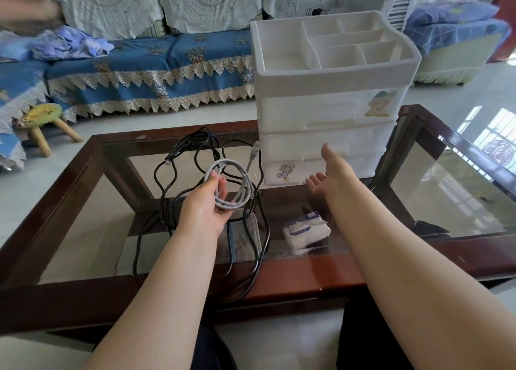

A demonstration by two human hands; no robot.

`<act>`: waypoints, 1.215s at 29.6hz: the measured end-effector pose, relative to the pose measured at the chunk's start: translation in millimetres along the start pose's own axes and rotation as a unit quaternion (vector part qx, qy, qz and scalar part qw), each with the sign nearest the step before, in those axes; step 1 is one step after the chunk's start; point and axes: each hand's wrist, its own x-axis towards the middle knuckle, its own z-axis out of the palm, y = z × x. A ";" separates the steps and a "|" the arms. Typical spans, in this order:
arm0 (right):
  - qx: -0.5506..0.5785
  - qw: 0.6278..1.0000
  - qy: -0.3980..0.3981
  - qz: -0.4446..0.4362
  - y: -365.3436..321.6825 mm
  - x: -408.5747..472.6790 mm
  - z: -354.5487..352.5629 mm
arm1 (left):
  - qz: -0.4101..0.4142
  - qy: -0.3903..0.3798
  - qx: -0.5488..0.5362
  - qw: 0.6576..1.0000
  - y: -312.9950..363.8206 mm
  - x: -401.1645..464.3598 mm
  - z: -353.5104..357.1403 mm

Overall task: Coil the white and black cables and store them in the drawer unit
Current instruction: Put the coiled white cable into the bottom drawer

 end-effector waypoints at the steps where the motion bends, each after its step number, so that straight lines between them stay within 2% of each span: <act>1: -0.003 1.000 0.003 -0.003 1.6 1.9 0.6 | -0.011 -0.005 0.007 1.000 0.3 0.3 -0.6; 4: 0.003 1.000 0.016 -0.013 6.6 1.6 1.7 | -0.042 -0.011 0.012 0.999 2.0 -1.7 0.6; 8: 0.042 0.999 0.013 -0.021 8.4 1.8 -2.5 | -0.063 -0.016 -0.033 0.997 0.7 -6.5 4.3; 15: -0.059 0.998 0.030 -0.005 8.7 -1.2 -12.7 | -0.088 -0.018 -0.067 0.994 -1.1 -7.1 8.4; 22: -0.068 0.997 0.028 0.005 7.6 -4.5 -27.2 | -0.003 0.014 -0.027 1.000 -2.1 -5.9 10.3; 26: -0.107 0.993 0.055 0.000 15.6 -0.8 -39.8 | 0.027 0.019 -0.034 0.999 -5.7 -11.4 13.2; 33: -0.172 0.984 -0.042 0.037 18.1 -34.8 -48.9 | 0.067 -0.014 -0.031 0.997 -16.2 -25.1 21.0; 34: -0.198 0.978 -0.059 0.018 22.7 -44.6 -47.0 | 0.084 -0.025 -0.019 0.996 -19.3 -30.5 24.7; 36: -0.265 0.956 -0.100 -0.077 32.6 -64.3 -41.2 | 0.132 -0.050 0.021 0.990 -28.2 -42.2 31.3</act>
